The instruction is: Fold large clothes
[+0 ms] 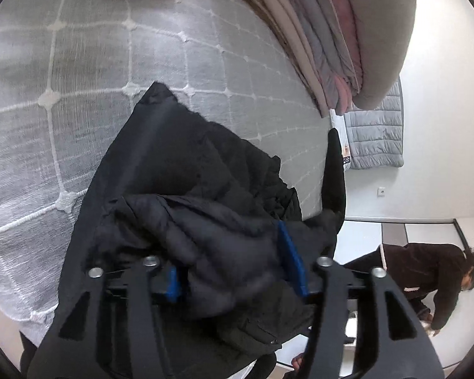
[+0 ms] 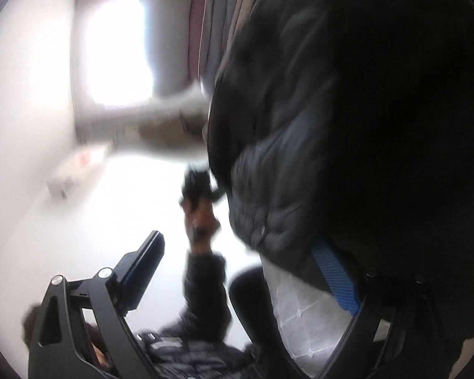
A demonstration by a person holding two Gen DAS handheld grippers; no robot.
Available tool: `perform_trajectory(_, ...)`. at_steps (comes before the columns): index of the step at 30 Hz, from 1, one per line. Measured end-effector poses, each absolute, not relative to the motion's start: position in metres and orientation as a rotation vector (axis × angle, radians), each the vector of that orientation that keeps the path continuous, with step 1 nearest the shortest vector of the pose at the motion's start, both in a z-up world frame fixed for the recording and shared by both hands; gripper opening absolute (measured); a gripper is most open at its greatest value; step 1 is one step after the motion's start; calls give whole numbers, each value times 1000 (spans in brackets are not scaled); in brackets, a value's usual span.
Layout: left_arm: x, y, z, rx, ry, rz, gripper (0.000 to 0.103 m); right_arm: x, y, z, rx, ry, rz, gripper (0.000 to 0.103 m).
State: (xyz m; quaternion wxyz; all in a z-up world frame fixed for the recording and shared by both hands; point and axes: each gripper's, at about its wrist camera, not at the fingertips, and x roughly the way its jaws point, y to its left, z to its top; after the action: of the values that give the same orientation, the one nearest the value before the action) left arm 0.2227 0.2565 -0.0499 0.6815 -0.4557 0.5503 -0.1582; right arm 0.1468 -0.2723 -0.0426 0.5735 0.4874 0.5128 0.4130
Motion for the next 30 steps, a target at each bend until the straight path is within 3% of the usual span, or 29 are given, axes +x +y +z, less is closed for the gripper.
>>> perform_trajectory(7,214,267,-25,-972,1195,-343,58,208,-251,-30,1173,1087,978,92)
perform_trajectory(18,187,303,12,-1022,1010,-298,65,271,-304,-77,1405,853,759,94)
perform_trajectory(26,168,250,4,-927,1033,-441,67,264,-205,-61,1056,1047,943,96)
perform_trajectory(30,188,215,-3,-890,1032,-516,67,301,-188,-88,1024,1110,867,96)
